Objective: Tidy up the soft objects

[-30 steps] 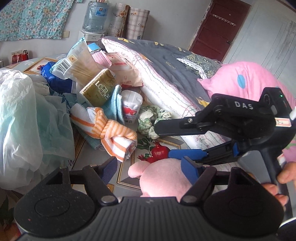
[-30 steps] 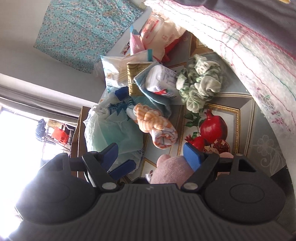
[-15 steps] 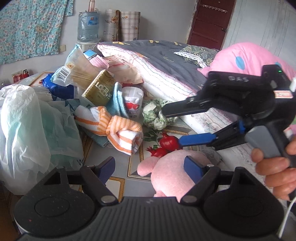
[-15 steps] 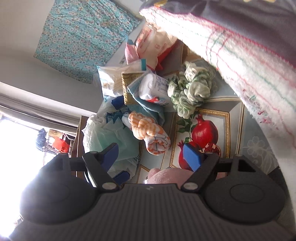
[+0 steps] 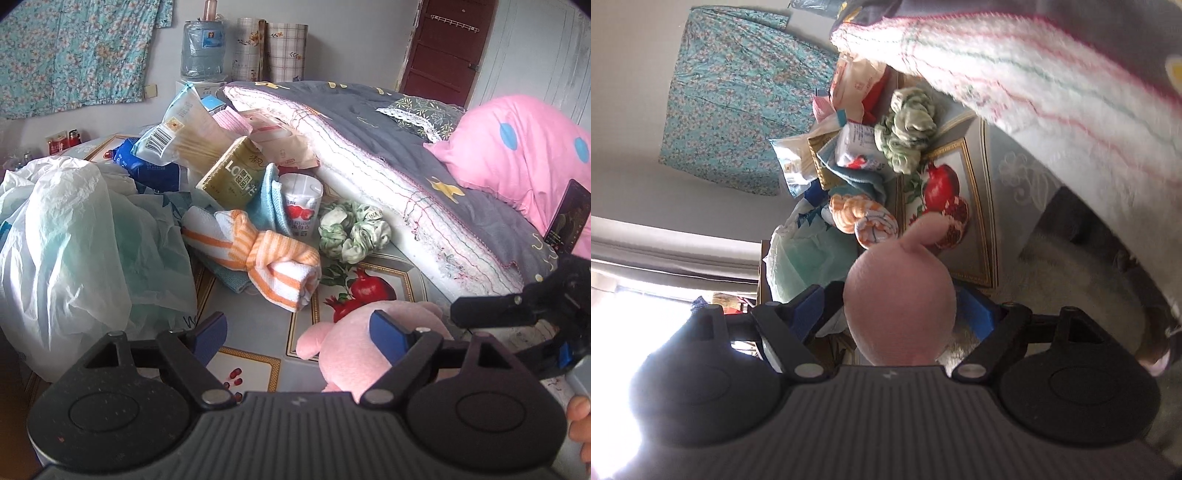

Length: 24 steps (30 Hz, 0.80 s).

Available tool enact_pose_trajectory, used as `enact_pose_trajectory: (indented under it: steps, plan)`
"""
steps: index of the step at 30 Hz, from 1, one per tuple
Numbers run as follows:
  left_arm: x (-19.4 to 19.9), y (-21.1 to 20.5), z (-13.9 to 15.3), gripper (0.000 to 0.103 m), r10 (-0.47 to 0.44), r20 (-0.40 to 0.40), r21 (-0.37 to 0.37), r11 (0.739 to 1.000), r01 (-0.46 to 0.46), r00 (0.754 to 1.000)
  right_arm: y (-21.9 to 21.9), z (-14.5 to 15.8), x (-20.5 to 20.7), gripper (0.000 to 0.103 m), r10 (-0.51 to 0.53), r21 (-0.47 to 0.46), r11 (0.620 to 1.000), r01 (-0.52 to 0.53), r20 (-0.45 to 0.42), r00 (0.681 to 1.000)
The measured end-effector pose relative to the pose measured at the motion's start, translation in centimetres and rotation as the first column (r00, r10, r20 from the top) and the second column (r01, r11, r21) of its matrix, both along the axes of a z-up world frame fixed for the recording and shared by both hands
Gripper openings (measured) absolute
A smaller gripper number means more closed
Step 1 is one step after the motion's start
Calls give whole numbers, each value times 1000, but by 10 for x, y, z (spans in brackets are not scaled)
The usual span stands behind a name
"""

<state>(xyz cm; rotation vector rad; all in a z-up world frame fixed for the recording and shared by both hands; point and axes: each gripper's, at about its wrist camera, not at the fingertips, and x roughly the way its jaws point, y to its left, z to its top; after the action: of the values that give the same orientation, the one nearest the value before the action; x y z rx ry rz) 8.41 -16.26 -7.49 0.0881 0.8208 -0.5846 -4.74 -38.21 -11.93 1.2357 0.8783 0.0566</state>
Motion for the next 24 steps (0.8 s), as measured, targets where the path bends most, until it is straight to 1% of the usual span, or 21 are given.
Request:
enact_pose_trajectory:
  steps: [2,5,7,8,9,13,16,19,24]
  plan:
    - [2,1,0,86,6,-7,-1,1000,-6,1000,7,-8,1,81,14,25,1000,-14,-6,1000]
    - [3,2,0,86,19,-8,7,1000,-19,1000,17,-12,6,80,46,24,999,-45,-3,999]
    - [4,2,0,86,28,-9,9,1000,-28,1000,22,-13,11,76,60,19,998,-60,-4,998]
    - [4,2,0,86,32,-10,9,999,-32,999,24,-13,14,71,63,5,998,-62,-12,998]
    - [4,2,1,86,36,-9,11,999,-36,999,24,-12,16,69,66,-8,998,-66,-18,998]
    - [3,4,5,86,38,3,22,999,-38,999,21,-9,19,66,49,7,999,-49,-43,998]
    - [-2,10,11,86,25,5,3,1000,-25,1000,15,-4,23,66,32,-10,999,-32,-57,998]
    - [-9,13,18,86,-21,6,-17,1000,21,1000,8,-1,28,66,11,-19,1000,-13,-77,997]
    - [-27,7,23,86,-150,12,-31,988,150,989,1,4,43,68,11,-40,999,-15,-108,994]
